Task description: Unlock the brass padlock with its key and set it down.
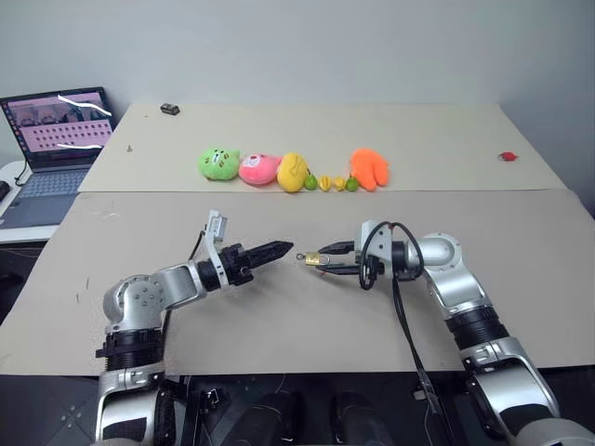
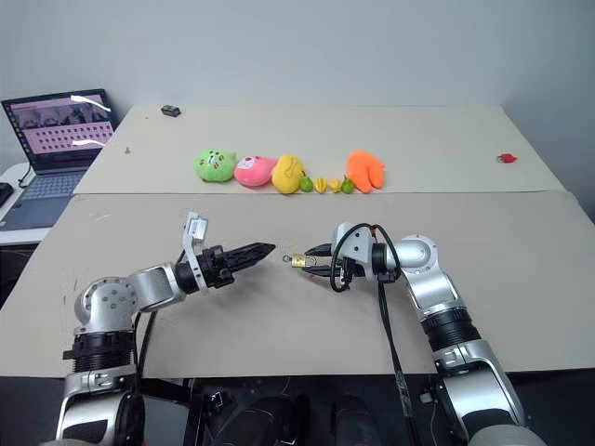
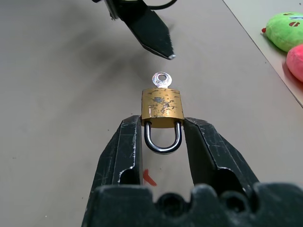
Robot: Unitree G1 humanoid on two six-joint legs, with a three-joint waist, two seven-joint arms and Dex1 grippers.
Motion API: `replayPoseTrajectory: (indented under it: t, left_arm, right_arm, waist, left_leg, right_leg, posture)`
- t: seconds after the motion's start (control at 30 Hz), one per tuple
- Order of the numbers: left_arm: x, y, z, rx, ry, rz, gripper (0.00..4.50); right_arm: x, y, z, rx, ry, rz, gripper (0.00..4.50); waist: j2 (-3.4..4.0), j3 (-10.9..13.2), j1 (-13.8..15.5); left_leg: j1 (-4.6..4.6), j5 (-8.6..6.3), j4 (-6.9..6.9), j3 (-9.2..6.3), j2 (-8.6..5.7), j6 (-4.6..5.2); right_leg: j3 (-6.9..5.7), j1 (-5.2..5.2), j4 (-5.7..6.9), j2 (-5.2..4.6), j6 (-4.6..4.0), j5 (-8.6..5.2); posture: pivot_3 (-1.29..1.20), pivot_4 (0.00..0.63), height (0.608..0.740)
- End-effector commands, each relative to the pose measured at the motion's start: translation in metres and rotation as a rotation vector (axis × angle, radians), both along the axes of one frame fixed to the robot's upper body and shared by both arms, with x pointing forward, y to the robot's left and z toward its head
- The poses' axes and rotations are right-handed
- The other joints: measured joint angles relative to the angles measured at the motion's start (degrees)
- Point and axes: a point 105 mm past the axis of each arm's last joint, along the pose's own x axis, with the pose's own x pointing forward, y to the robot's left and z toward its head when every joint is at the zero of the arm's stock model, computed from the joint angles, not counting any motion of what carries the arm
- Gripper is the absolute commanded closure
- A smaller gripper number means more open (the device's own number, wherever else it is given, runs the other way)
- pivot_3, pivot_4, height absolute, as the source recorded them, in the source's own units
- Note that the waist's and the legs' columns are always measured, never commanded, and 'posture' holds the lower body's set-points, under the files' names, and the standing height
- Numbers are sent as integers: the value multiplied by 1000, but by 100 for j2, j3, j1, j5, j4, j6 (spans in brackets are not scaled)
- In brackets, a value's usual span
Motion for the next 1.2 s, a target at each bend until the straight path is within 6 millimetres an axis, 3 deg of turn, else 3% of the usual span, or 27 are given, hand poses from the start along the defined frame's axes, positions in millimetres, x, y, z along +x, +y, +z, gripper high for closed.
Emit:
replayPoseTrajectory:
  t: [0.03, 0.33, 0.77, 1.2]
  left_arm:
    - [2, -8, 3, -37, 26, -18, 0]
    - [-15, -27, -11, -7, 80, -106, 0]
    - [-10, 4, 9, -56, 57, -34, 0]
    - [-12, -12, -1, -69, 102, -63, 0]
  right_arm:
    - [-8, 18, 39, 78, -79, 74, 3565]
    - [-10, 17, 40, 49, -91, 82, 3565]
    - [0, 0, 17, 9, -31, 19, 3565]
    - [-4, 8, 28, 30, -65, 57, 3565]
  waist:
    - [0, 0, -14]
    - [-4, -2, -1]
    - [-4, -2, -7]
    - [-4, -2, 3]
  left_leg:
    - [-1, 0, 0, 0, 0, 0]
    - [-2, -1, 0, 1, 0, 2]
    - [-3, -1, 0, 2, 0, 1]
    - [-3, -1, 2, 3, 0, 1]
  right_leg:
    - [1, 0, 0, 0, 0, 0]
    - [1, 2, -1, -1, 0, 0]
    - [2, -1, 1, -1, 0, 0]
    - [2, 2, 0, -1, 0, 0]
  posture:
    - [0, 150, 740]
    - [0, 150, 740]
    - [0, 150, 740]
    - [0, 150, 740]
